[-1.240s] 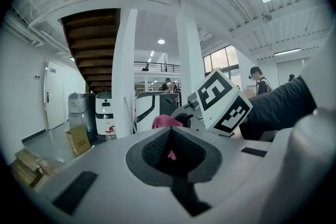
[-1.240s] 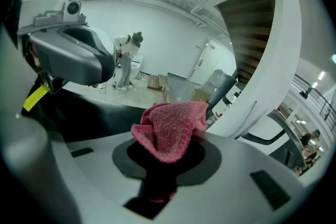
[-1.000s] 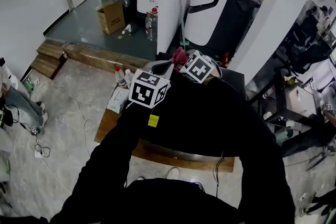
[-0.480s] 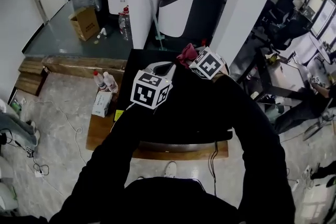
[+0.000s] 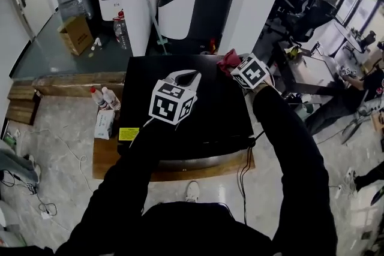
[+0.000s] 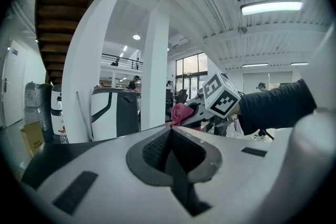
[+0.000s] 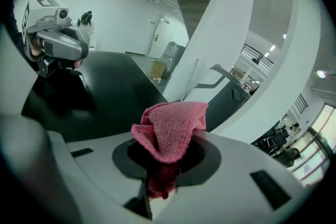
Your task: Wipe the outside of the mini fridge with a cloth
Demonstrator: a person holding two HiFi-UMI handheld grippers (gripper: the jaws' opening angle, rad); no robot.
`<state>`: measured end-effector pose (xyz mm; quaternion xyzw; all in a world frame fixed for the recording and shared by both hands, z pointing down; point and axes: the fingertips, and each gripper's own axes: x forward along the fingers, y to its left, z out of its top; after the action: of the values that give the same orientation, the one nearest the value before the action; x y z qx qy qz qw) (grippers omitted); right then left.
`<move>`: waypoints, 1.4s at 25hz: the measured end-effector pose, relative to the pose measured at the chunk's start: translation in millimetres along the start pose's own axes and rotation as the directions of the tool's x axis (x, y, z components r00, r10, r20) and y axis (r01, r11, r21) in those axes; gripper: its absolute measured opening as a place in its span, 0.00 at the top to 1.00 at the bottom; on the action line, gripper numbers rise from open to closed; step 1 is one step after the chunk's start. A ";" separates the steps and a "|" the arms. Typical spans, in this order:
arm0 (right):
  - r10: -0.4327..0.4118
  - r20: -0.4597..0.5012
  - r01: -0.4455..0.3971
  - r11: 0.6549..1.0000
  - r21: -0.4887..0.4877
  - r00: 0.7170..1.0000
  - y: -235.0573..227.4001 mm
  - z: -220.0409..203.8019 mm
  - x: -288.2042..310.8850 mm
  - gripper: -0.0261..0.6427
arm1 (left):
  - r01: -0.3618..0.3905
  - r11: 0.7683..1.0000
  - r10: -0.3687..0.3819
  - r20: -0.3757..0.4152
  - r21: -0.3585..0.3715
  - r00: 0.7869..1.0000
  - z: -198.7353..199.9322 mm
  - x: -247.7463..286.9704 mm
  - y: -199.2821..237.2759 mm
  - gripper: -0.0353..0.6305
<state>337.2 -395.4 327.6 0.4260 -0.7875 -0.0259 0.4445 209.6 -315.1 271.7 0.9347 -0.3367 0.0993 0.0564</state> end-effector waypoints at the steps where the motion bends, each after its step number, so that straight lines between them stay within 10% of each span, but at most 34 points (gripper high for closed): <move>1: -0.016 -0.016 0.016 1.000 0.002 1.000 -2.5 -5.3 -2.9 0.83 | 0.004 1.000 -0.004 0.000 0.002 1.000 -0.1 -0.6 -1.6 0.94; 8: -0.092 -0.085 0.091 0.996 -0.016 0.992 -9.2 -17.3 -21.4 0.83 | 0.012 1.000 -0.012 0.012 0.011 1.000 5.5 -19.2 -8.0 0.94; 13: -0.068 0.077 0.069 0.998 -0.010 0.995 30.9 44.5 -78.6 0.83 | -0.020 0.999 0.018 0.063 0.025 0.998 22.2 -60.1 -4.7 0.94; 22: 0.162 0.345 -0.183 0.983 0.030 0.925 173.3 170.5 -148.3 0.83 | -0.128 0.991 0.121 0.150 0.041 0.981 22.9 -166.3 11.8 0.94; 35: 0.362 0.275 -0.366 0.930 -0.039 0.891 364.9 226.0 -78.7 0.83 | -0.261 0.964 0.264 0.071 -0.054 0.962 -67.1 -298.9 63.4 0.94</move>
<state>-43.5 -185.2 291.0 0.2661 -0.9079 0.0038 0.3239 -66.2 -167.4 272.6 0.8835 -0.4616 0.0623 0.0503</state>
